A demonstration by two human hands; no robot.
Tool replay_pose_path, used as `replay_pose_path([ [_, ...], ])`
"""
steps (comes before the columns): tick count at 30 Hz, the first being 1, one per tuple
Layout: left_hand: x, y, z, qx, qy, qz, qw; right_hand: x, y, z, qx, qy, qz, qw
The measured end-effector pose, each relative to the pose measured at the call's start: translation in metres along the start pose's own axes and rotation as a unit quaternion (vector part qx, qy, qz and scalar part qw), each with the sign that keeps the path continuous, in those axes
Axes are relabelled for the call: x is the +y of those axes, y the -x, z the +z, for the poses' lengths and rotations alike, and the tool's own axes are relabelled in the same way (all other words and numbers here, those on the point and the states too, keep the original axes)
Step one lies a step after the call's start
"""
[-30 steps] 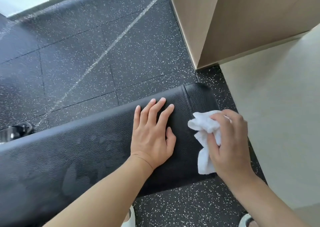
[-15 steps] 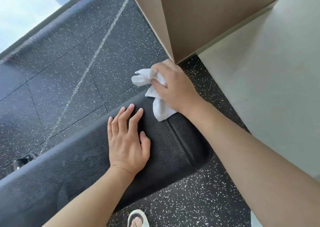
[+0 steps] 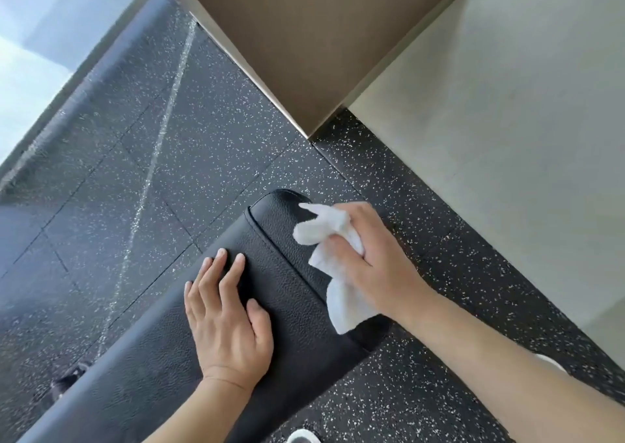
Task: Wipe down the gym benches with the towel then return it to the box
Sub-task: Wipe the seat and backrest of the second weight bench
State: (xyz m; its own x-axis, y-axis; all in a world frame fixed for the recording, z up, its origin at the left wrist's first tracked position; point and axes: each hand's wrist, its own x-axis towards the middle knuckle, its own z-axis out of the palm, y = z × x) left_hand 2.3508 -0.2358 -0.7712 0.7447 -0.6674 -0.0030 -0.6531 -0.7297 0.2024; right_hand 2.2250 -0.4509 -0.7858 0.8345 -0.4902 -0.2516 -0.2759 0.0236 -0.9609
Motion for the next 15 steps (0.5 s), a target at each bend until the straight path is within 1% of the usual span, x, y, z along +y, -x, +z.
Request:
replay_pose_path([
  [5,0.002,-0.001,0.000,-0.013,-0.004,0.004,1.000,-0.029,-0.115,0.020,-0.066,0.016,0.008,0.998],
  [7,0.002,0.000,0.000,-0.015,-0.007,0.004,1.000,-0.032,-0.136,0.024,-0.104,0.013,0.029,0.994],
  [8,0.002,0.000,0.000,-0.013,-0.007,0.004,1.000,-0.031,-0.139,0.023,-0.110,-0.002,0.038,0.993],
  [9,0.002,0.000,0.000,-0.011,-0.007,0.004,1.000,-0.029,-0.135,0.022,-0.104,-0.024,0.045,0.993],
  [12,0.001,0.000,0.001,-0.006,-0.007,0.003,1.000,-0.017,-0.097,0.008,-0.052,-0.075,0.053,0.994],
  [15,0.000,0.000,0.001,-0.009,-0.009,0.001,1.000,0.004,-0.026,-0.010,-0.025,-0.099,0.117,0.988],
])
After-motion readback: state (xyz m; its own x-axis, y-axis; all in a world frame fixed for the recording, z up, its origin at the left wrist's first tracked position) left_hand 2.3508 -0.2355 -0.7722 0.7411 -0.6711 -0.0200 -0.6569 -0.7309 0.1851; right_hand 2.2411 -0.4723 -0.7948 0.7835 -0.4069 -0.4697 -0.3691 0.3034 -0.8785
